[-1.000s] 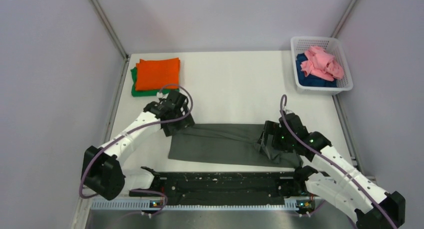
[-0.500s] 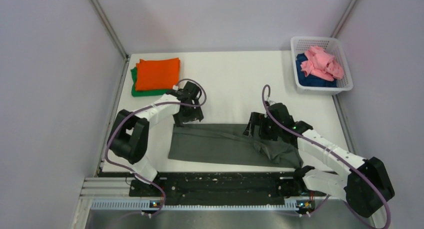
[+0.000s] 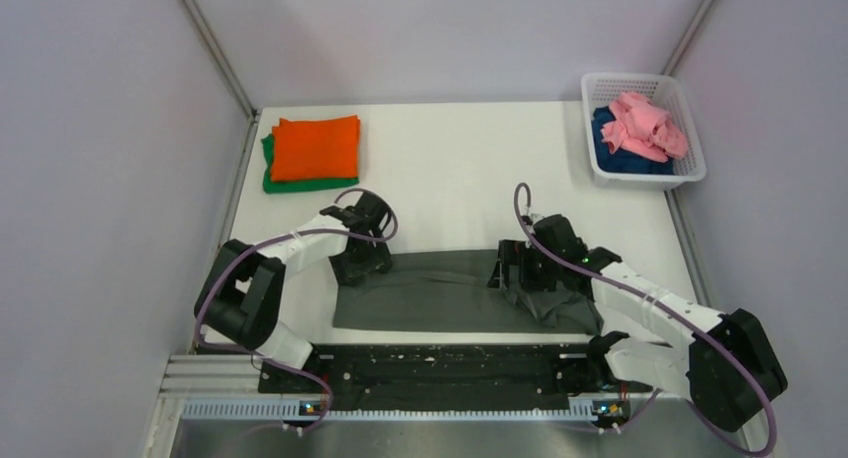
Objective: Fold and stack the t-shirts
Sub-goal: Fold the other side of the tshirt into a rectangle
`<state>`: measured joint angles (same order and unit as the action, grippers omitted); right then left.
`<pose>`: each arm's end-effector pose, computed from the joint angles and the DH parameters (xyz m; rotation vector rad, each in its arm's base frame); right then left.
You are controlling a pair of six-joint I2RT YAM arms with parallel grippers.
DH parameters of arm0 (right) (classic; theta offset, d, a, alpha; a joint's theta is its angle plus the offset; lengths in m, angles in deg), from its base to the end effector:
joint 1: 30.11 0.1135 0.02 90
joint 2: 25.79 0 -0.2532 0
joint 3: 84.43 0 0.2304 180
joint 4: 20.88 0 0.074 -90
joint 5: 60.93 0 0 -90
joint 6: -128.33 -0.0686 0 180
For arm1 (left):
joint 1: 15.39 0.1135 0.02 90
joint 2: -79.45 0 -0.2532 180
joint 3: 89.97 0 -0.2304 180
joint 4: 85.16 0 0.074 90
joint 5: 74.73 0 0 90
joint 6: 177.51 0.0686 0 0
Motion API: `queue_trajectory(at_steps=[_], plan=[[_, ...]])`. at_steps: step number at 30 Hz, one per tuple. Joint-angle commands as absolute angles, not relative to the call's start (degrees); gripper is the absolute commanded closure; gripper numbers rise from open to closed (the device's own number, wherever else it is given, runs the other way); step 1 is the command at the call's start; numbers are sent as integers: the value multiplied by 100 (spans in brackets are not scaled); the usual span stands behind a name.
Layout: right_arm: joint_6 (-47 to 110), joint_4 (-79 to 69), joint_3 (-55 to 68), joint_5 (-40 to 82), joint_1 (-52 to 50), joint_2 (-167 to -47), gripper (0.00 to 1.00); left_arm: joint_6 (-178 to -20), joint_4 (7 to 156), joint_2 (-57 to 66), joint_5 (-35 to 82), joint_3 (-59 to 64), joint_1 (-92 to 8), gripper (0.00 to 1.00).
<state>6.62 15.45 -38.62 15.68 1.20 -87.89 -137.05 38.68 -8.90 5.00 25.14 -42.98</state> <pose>0.1695 0.1217 0.1608 -0.0946 2.6112 0.7229 0.2268 -0.1047 0.1357 -0.5731 2.8312 0.0394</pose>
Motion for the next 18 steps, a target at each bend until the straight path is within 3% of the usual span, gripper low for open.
queue_trajectory(at_steps=[1, 10, 18], plan=[[909, 1712, -3857, 1234, 278, -8858, 1, -13881, 3785, -693, 326, 2561, -4296, 15], [728, 2105, -4124, 403, 707, -8417, 1, -13949, 3720, -754, 273, 2423, -4297, 15], [620, 1395, -4605, 768, 711, -8962, 1, -13969, 3663, -727, 268, 2370, -4299, 15]])
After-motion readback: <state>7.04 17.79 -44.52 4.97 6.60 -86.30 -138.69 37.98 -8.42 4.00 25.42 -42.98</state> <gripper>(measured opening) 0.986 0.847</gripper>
